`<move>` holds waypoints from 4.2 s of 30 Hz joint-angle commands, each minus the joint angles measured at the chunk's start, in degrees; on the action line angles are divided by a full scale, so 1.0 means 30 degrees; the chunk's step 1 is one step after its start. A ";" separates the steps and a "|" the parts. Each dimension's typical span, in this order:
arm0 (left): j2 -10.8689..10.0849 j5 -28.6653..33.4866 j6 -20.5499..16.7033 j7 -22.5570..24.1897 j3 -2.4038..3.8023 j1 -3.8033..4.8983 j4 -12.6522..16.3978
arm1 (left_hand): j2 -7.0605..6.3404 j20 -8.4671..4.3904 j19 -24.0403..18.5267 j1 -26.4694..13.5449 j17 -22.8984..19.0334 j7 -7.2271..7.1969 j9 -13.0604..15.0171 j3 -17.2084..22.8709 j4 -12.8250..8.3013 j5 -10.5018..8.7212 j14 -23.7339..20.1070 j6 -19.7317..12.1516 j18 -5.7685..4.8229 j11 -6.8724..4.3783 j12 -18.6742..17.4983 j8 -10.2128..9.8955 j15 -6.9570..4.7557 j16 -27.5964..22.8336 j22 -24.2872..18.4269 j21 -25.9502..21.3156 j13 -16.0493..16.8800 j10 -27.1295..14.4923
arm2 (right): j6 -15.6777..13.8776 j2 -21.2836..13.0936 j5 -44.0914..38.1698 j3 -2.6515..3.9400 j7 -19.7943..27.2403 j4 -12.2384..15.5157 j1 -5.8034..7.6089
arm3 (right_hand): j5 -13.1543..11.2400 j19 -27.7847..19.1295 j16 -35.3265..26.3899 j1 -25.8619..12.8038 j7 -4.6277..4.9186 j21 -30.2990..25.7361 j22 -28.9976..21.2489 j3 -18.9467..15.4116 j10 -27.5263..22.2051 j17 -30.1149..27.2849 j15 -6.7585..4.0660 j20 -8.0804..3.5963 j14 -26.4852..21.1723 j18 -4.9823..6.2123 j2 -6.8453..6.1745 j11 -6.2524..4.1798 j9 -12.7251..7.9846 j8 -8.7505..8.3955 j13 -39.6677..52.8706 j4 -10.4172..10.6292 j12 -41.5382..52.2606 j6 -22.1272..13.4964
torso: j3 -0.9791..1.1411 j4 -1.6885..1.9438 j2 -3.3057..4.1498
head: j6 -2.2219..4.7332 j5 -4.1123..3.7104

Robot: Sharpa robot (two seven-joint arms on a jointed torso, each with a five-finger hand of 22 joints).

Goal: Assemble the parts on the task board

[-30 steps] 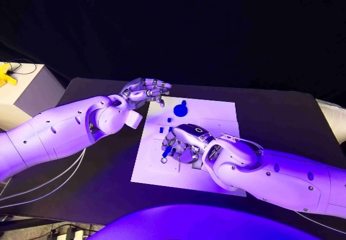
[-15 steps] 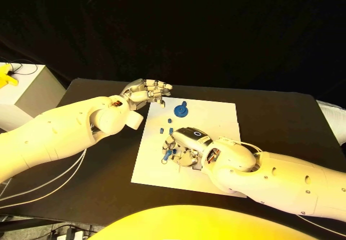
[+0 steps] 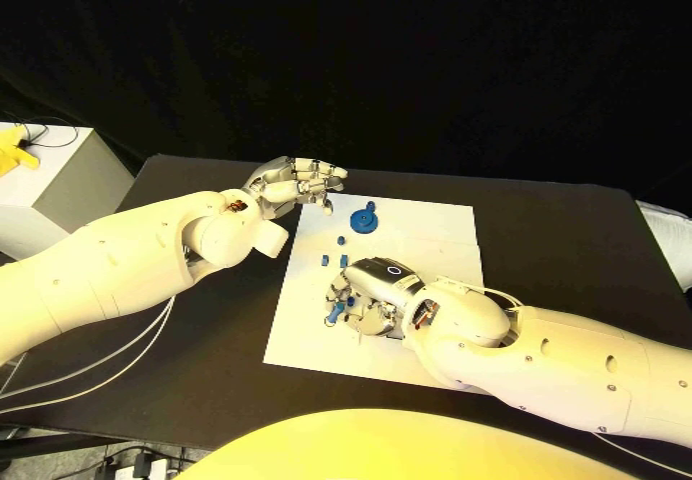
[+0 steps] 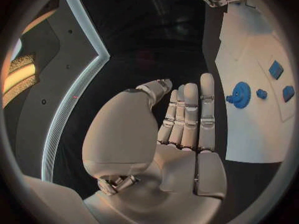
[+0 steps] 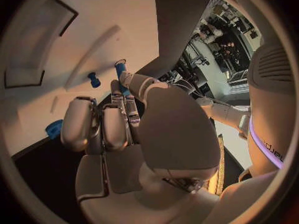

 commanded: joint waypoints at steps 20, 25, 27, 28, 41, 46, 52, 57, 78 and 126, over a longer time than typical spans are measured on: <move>-0.0020 -0.0080 0.0319 0.0062 0.0016 0.0003 0.0087 | 0.0101 -0.0032 0.0136 0.0002 -0.0004 -0.0030 -0.0026 -0.0057 -0.0002 0.0015 -0.0122 -0.0104 0.0286 -0.0028 -0.0033 0.0086 -0.0025 -0.0087 -0.0018 -0.0106 -0.0020 -0.0137 | 0.0442 0.0456 -0.1612 -0.0118 -0.0128 -0.0421 -0.0343 | 0.0085 -0.0031 -0.0111 -0.0054 0.0076 -0.0033 0.0004 0.0148 0.1229 -0.0062 -0.0082 -0.0054 0.0100 -0.0293 0.0235 -0.1096 0.0060 0.0075 0.1491 -0.0056 0.0078 -0.0041 | -0.0008 0.0001 0.0002 | -0.0028 0.0034; -0.0021 -0.0081 0.0316 0.0056 0.0016 0.0004 0.0086 | 0.0101 -0.0032 0.0136 0.0002 -0.0004 -0.0030 -0.0026 -0.0057 -0.0002 0.0015 -0.0122 -0.0104 0.0286 -0.0028 -0.0033 0.0086 -0.0025 -0.0087 -0.0018 -0.0106 -0.0020 -0.0137 | 0.0678 0.0511 -0.1698 -0.0147 0.0112 -0.0464 -0.0365 | 0.0067 -0.0079 -0.0168 -0.0234 0.0107 -0.0136 -0.0076 0.0167 0.1170 -0.0155 -0.0063 -0.0041 0.0075 -0.0272 0.0208 -0.1069 0.0094 0.0069 0.1535 -0.0138 0.0019 -0.0103 | -0.0007 -0.0002 -0.0004 | -0.0028 0.0042; -0.0023 -0.0081 0.0318 0.0053 0.0016 0.0004 0.0088 | 0.0126 -0.0025 0.0141 -0.0016 0.0002 -0.0030 -0.0039 -0.0071 0.0023 0.0018 -0.0123 -0.0127 0.0285 -0.0025 -0.0026 0.0098 -0.0018 -0.0091 -0.0034 -0.0127 -0.0037 -0.0159 | 0.0693 0.0558 -0.1631 -0.0170 0.0380 -0.0517 -0.0369 | 0.0142 -0.0110 -0.0178 -0.0595 0.0185 -0.0140 -0.0046 0.0083 0.0906 -0.0156 0.0006 0.0004 0.0075 -0.0279 0.0139 -0.0984 0.0126 -0.0019 0.1568 -0.0237 -0.0174 -0.0342 | -0.0007 -0.0004 0.0002 | -0.0028 0.0039; -0.0026 -0.0081 0.0317 0.0052 0.0016 0.0005 0.0089 | 0.0126 -0.0025 0.0141 -0.0016 0.0002 -0.0030 -0.0039 -0.0071 0.0023 0.0018 -0.0123 -0.0127 0.0285 -0.0025 -0.0026 0.0098 -0.0018 -0.0091 -0.0034 -0.0127 -0.0037 -0.0159 | 0.0686 0.0578 -0.1578 -0.0181 0.0515 -0.0538 -0.0370 | 0.0266 -0.0139 -0.0197 -0.0832 0.0243 -0.0186 -0.0072 -0.0023 0.0722 -0.0187 0.0069 0.0046 0.0067 -0.0278 0.0068 -0.0917 0.0115 -0.0116 0.1563 -0.0231 -0.0302 -0.0534 | -0.0008 -0.0004 0.0002 | -0.0028 0.0036; -0.0065 -0.0084 0.0393 -0.0058 0.0016 0.0005 0.0106 | 0.0126 -0.0025 0.0141 -0.0016 0.0002 -0.0030 -0.0039 -0.0071 0.0023 0.0018 -0.0123 -0.0127 0.0285 -0.0025 -0.0026 0.0098 -0.0018 -0.0091 -0.0034 -0.0127 -0.0037 -0.0159 | -0.0042 0.0543 -0.1027 -0.0261 0.1542 -0.0531 -0.0377 | 0.0665 -0.2137 -0.2484 -0.2244 0.0804 -0.4872 -0.3991 -0.1103 -0.2934 -0.4136 0.0843 0.0779 -0.1574 0.0592 -0.1106 -0.0009 -0.0412 -0.1779 0.0755 -0.0294 -0.1581 -0.3284 | -0.0001 -0.0011 0.0001 | -0.0028 0.0033; -0.0084 -0.0087 0.0411 -0.0090 0.0016 0.0005 0.0112 | 0.0126 -0.0025 0.0141 -0.0016 0.0002 -0.0030 -0.0039 -0.0071 0.0023 0.0018 -0.0123 -0.0127 0.0285 -0.0025 -0.0026 0.0098 -0.0018 -0.0091 -0.0034 -0.0127 -0.0037 -0.0159 | -0.0239 0.0464 -0.1000 -0.0264 0.1582 -0.0514 -0.0394 | 0.0723 -0.2727 -0.2979 -0.2204 0.0925 -0.6126 -0.4978 -0.1387 -0.3622 -0.5098 0.0974 0.0921 -0.2215 0.0809 -0.1036 0.0119 -0.0463 -0.1964 0.0617 -0.0427 -0.1383 -0.3553 | 0.0009 -0.0010 0.0006 | -0.0028 0.0033; -0.0094 -0.0088 0.0433 -0.0127 0.0016 0.0005 0.0114 | 0.0135 -0.0024 0.0142 -0.0022 0.0004 -0.0028 -0.0044 -0.0074 0.0032 0.0019 -0.0124 -0.0137 0.0285 -0.0023 -0.0025 0.0099 -0.0017 -0.0093 -0.0039 -0.0134 -0.0042 -0.0165 | -0.0590 0.0400 -0.0987 -0.0265 0.1568 -0.0495 -0.0411 | 0.0751 -0.3163 -0.3280 -0.2165 0.1021 -0.7013 -0.5643 -0.1742 -0.4287 -0.5829 0.1086 0.1037 -0.2773 0.0955 -0.0952 0.0229 -0.0493 -0.2080 0.0502 -0.0512 -0.1109 -0.3687 | 0.0010 -0.0009 0.0008 | -0.0028 0.0000; -0.0096 -0.0088 0.0440 -0.0143 0.0016 0.0005 0.0107 | 0.0147 -0.0021 0.0144 -0.0030 0.0006 -0.0025 -0.0050 -0.0078 0.0045 0.0020 -0.0125 -0.0151 0.0285 -0.0021 -0.0023 0.0101 -0.0015 -0.0095 -0.0046 -0.0144 -0.0049 -0.0175 | -0.1028 0.0324 -0.0998 -0.0265 0.1519 -0.0470 -0.0431 | 0.0795 -0.4258 -0.4083 -0.1761 0.1024 -0.9278 -0.7364 -0.2954 -0.5965 -0.7740 0.1350 0.1249 -0.4140 0.1339 -0.0637 0.0484 -0.0596 -0.2401 0.0289 -0.0655 -0.0576 -0.4162 | 0.0008 -0.0009 -0.0006 | -0.0028 -0.0025; -0.0082 -0.0078 0.0421 -0.0094 0.0015 0.0000 -0.0051 | 0.0147 -0.0021 0.0144 -0.0030 0.0006 -0.0025 -0.0050 -0.0078 0.0045 0.0020 -0.0125 -0.0151 0.0285 -0.0021 -0.0023 0.0101 -0.0015 -0.0095 -0.0046 -0.0144 -0.0049 -0.0175 | -0.3788 -0.2932 0.6060 0.0124 0.4442 0.1547 0.0362 | 0.1662 -0.2750 -0.2129 0.1469 0.1298 -0.8182 -0.6100 -0.6511 -0.6262 -0.7431 0.1152 0.1108 -0.3166 0.1041 0.0374 0.0334 -0.0862 -0.2327 0.0227 0.2071 0.4506 -0.4077 | 0.0019 -0.0054 -0.0066 | 0.0166 -0.0319; -0.0663 -0.0160 0.0257 0.0293 0.0014 -0.0809 0.0936 | 0.0210 -0.0006 0.0167 -0.0078 0.0022 -0.0035 -0.0072 -0.0104 0.0115 0.0029 -0.0103 -0.0164 0.0283 -0.0034 0.0054 0.0143 -0.0020 -0.0091 -0.0081 -0.0187 -0.0058 -0.0116 | 0.1136 -0.9245 0.5413 -0.0018 -0.5449 0.3657 0.0682 | 0.2845 0.1309 0.4491 -0.6072 -0.0733 0.4714 0.5122 -1.2288 0.5862 0.9208 -0.0594 -0.0440 0.1782 -0.1320 0.1120 -0.1898 0.2146 0.2222 2.7146 0.4641 2.5893 -0.1648 | 0.0052 -0.0295 -0.0264 | 0.0340 -0.2159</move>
